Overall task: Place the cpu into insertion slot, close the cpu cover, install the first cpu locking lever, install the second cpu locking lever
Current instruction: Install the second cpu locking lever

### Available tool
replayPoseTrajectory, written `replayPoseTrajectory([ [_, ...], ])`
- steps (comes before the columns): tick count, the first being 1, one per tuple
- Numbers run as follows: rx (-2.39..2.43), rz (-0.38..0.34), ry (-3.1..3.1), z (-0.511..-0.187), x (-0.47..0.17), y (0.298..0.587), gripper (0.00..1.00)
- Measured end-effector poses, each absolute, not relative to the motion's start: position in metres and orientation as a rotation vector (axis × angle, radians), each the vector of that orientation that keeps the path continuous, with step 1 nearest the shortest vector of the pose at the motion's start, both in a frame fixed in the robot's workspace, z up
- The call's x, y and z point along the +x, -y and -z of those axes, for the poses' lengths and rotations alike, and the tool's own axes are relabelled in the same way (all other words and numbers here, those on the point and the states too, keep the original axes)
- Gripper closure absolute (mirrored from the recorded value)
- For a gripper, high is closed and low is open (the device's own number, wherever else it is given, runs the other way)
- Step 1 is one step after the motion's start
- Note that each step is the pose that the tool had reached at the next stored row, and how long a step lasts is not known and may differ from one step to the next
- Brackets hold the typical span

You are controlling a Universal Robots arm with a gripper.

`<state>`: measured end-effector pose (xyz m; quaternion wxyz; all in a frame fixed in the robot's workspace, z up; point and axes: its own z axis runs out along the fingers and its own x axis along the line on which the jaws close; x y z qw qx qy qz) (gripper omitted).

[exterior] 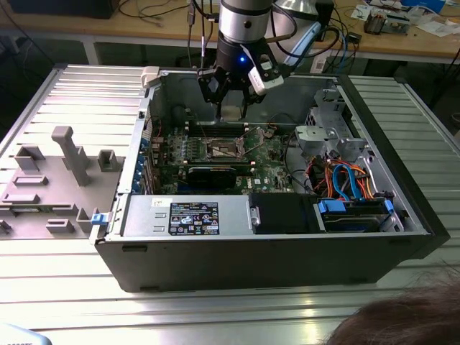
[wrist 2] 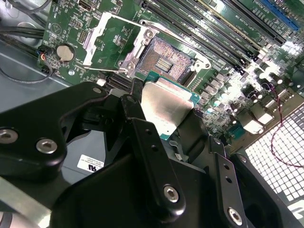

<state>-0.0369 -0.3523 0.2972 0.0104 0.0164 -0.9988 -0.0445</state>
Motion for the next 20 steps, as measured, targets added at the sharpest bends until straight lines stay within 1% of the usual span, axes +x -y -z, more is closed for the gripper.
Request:
replayPoseTrajectory([
  [20, 0.051, 0.139, 3.117, -0.2924, -0.037, 0.3523, 0.45],
])
